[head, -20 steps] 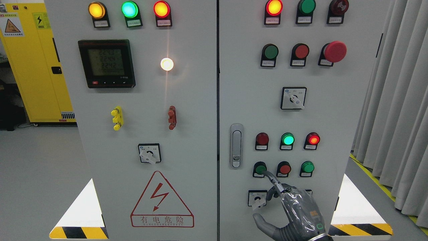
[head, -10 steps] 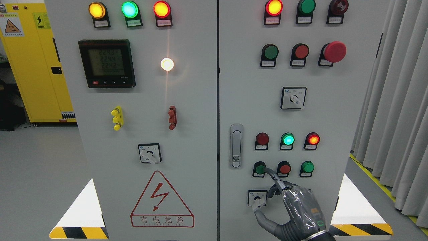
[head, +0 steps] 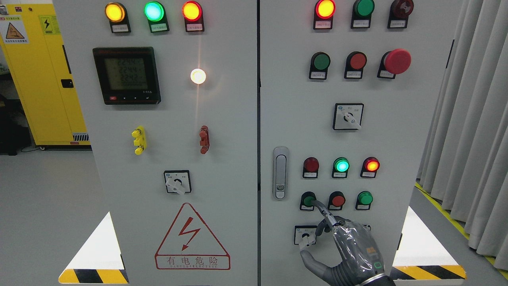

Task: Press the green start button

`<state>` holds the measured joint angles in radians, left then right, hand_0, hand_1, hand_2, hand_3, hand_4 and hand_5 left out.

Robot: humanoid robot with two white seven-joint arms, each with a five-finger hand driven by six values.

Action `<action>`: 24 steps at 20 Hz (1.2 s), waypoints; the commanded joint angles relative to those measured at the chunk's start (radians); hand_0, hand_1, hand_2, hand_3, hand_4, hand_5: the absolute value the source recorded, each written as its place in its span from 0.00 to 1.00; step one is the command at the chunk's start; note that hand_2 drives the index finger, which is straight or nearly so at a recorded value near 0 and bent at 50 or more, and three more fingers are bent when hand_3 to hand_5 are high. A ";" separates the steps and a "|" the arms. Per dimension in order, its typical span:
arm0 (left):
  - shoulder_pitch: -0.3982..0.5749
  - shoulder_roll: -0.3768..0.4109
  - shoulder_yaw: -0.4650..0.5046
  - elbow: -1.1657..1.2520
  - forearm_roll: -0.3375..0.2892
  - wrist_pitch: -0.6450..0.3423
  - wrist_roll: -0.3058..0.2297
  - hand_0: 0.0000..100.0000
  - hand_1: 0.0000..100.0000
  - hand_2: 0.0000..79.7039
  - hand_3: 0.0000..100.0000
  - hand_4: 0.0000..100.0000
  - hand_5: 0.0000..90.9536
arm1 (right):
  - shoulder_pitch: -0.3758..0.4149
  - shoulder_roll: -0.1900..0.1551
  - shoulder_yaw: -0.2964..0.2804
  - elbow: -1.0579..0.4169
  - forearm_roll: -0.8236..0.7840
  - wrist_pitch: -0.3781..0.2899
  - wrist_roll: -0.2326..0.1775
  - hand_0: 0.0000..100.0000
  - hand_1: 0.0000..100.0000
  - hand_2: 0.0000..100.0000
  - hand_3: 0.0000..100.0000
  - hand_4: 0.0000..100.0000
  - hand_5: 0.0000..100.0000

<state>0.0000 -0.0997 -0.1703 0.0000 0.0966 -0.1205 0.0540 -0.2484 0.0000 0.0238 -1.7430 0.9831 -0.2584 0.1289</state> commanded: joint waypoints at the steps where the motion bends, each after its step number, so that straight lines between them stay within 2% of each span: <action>1: 0.006 0.000 0.000 -0.029 0.000 -0.001 -0.003 0.12 0.56 0.00 0.00 0.00 0.00 | 0.000 -0.011 0.021 0.008 0.005 -0.001 -0.003 0.25 0.64 0.04 0.60 0.60 0.55; 16: 0.006 0.000 0.000 -0.029 0.000 -0.001 -0.002 0.12 0.56 0.00 0.00 0.00 0.00 | -0.022 -0.006 0.007 0.053 0.006 0.016 -0.002 0.25 0.63 0.04 0.58 0.60 0.54; 20: 0.006 0.000 0.000 -0.029 0.000 -0.001 -0.003 0.12 0.56 0.00 0.00 0.00 0.00 | -0.014 -0.002 0.007 0.028 -0.003 0.010 -0.002 0.25 0.63 0.04 0.58 0.59 0.54; 24: 0.006 0.000 0.000 -0.029 0.000 -0.001 -0.002 0.12 0.56 0.00 0.00 0.00 0.00 | -0.012 -0.003 0.008 -0.012 -0.007 -0.024 -0.005 0.25 0.63 0.04 0.58 0.59 0.54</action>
<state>0.0000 -0.0998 -0.1703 0.0000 0.0966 -0.1205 0.0512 -0.2640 0.0000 0.0102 -1.7143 0.9824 -0.2570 0.1285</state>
